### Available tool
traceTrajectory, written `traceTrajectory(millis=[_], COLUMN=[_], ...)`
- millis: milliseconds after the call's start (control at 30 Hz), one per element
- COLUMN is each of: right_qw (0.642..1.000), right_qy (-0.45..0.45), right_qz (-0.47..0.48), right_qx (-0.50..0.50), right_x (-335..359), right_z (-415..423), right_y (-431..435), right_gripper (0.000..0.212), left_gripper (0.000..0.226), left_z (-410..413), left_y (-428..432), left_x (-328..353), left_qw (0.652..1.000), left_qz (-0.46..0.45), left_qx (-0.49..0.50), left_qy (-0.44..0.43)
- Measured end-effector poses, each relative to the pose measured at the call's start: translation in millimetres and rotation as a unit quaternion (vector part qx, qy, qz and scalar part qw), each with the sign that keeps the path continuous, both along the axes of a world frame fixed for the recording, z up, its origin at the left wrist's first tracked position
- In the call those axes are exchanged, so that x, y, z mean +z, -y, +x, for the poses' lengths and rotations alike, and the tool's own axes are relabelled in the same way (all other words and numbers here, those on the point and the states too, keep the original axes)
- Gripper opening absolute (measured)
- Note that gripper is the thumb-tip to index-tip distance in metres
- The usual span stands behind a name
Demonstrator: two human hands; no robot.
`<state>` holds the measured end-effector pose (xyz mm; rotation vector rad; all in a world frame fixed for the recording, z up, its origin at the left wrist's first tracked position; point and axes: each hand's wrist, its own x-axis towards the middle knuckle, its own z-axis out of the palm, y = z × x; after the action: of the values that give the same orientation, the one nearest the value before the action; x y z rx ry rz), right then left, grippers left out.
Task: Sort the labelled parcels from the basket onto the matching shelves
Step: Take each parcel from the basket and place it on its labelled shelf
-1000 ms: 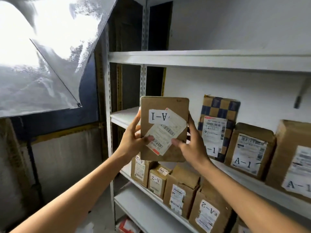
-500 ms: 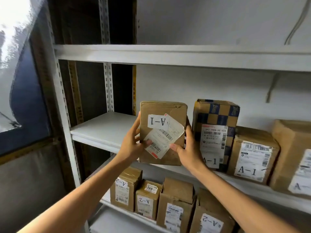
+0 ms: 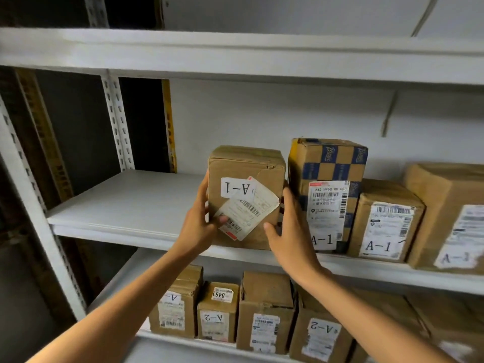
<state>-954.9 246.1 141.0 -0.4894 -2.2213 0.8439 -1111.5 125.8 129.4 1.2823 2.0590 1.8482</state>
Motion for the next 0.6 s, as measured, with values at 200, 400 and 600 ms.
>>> traceTrajectory(millis=[200, 400, 600], right_qw=[0.993, 0.986, 0.973], right_qy=[-0.039, -0.016, -0.024], right_qz=[0.107, 0.153, 0.223], right_qx=[-0.041, -0.06, -0.046], right_x=[-4, -3, -4], right_z=[10, 12, 11], right_y=[6, 2, 18], right_gripper=[0.083, 0.082, 0.082], left_gripper=[0.086, 0.085, 0.092], left_z=[1, 6, 11], left_y=[-12, -20, -14], left_x=[1, 3, 8], left_qw=[1.0, 0.999, 0.999], left_qz=[-0.011, -0.017, -0.04], left_qx=[-0.006, -0.021, -0.004], left_qy=[-0.019, -0.026, -0.012])
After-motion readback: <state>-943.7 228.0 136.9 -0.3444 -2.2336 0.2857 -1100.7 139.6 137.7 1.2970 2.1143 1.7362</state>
